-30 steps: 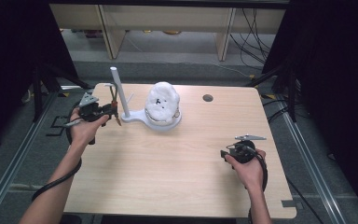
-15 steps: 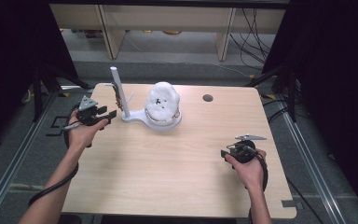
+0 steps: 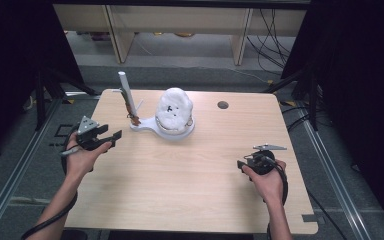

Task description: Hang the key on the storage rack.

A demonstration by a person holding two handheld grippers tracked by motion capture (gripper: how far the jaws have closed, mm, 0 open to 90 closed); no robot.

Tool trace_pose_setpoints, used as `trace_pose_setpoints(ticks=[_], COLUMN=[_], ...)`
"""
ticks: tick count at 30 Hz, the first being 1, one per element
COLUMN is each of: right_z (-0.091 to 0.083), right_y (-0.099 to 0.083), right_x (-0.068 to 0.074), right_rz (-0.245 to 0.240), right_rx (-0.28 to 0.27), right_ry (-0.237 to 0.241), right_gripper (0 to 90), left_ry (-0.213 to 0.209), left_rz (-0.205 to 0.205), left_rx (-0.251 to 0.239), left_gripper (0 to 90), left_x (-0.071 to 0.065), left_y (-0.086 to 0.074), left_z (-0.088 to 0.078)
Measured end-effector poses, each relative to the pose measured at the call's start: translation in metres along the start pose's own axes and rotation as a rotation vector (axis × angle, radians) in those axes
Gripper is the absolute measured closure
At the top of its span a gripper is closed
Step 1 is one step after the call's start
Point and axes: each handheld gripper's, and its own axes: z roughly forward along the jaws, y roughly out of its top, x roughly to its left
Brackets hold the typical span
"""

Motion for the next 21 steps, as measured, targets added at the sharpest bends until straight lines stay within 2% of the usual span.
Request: trace_pose_setpoints(ticks=[5,7,10,17,18,20,21], right_z=[-0.001,0.001,0.000,0.002,0.002,0.004,0.004], right_y=[-0.001,-0.001,-0.001,-0.002,-0.002,-0.002,-0.003], right_x=[-0.001,-0.001,-0.001,-0.001,0.000,-0.001,-0.004], right_rz=[-0.012,0.006,0.010,0.004,0.010,0.006,-0.023], right_rx=[0.006,-0.008,0.003,0.001,0.008,0.004,0.008], right_ry=[-0.005,0.007,-0.009,0.005,-0.004,-0.007,-0.021], right_gripper=[54.3,54.2,54.1,53.9,53.8,53.8,53.8], left_ry=[-0.004,-0.003,-0.009,-0.009,-0.009,-0.009,-0.005], left_rz=[0.000,0.002,-0.009,-0.034,-0.034,-0.039,-0.040], left_rx=[0.006,0.002,-0.006,-0.014,-0.018,-0.017,-0.023], left_gripper=[38.5,38.6,38.7,39.0,39.0,39.0,39.0], left_x=[-0.003,-0.005,-0.008,-0.016,-0.016,-0.018,-0.018], left_y=[-0.015,-0.021,-0.031,-0.062,-0.066,-0.071,-0.073], left_z=[-0.008,-0.011,-0.013,-0.015,-0.015,-0.015,-0.015])
